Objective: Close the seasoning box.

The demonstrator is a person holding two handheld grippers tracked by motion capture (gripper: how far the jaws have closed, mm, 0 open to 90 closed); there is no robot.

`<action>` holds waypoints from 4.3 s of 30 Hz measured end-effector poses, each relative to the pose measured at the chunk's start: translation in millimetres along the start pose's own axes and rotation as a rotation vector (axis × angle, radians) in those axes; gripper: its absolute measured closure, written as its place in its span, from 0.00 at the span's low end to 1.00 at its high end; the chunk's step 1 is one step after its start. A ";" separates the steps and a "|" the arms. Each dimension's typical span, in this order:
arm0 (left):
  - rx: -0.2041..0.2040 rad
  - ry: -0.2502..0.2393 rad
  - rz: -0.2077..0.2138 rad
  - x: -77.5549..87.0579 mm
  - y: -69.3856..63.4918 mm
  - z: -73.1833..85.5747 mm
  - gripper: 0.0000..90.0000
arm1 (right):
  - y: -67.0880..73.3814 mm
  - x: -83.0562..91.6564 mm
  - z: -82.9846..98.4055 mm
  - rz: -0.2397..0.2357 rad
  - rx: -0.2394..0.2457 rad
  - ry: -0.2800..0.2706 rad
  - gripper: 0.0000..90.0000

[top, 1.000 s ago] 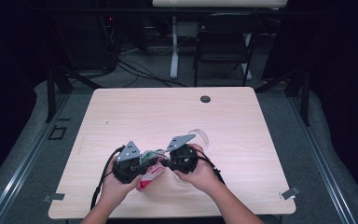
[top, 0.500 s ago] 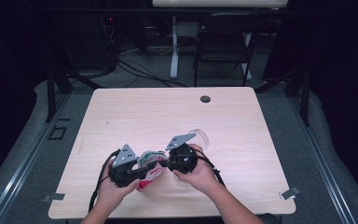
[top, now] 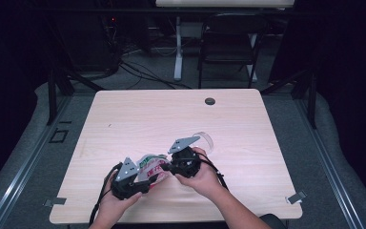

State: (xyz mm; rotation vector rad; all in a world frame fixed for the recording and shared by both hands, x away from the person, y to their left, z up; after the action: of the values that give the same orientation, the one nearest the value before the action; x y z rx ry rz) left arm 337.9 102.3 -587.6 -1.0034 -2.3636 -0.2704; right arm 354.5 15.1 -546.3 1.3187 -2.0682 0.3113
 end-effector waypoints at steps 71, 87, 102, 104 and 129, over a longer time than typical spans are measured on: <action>0.005 0.186 -0.023 -50.1 11.2 52.6 0.20 | 2.5 -1.0 6.0 0.001 0.011 -0.018 1.00; -0.008 0.152 -0.012 -46.8 9.6 50.2 0.50 | 2.2 -0.7 5.1 -0.002 0.007 -0.029 1.00; -0.016 0.146 -0.037 -45.0 10.0 48.7 0.62 | 2.8 -0.5 4.2 0.002 0.006 -0.036 1.00; -0.023 0.148 -0.038 -44.6 10.2 48.1 0.63 | 2.6 -0.2 4.0 -0.001 0.003 -0.039 1.00; -0.100 0.158 -0.124 -25.6 19.1 26.6 0.65 | 4.7 16.1 -9.2 -0.036 -0.002 -0.116 0.98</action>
State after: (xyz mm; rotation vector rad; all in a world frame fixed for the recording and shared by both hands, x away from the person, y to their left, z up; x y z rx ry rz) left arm 355.2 110.5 -624.5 -0.8476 -2.2893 -0.5009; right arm 349.6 10.5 -528.4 1.4006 -2.1363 0.2219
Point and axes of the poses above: each handheld gripper's, and its own axes: x roughly backward along the jaws, z roughly out of its underside, y roughly to its left, the point moved 10 cm from there along -x, roughly forward along the jaws
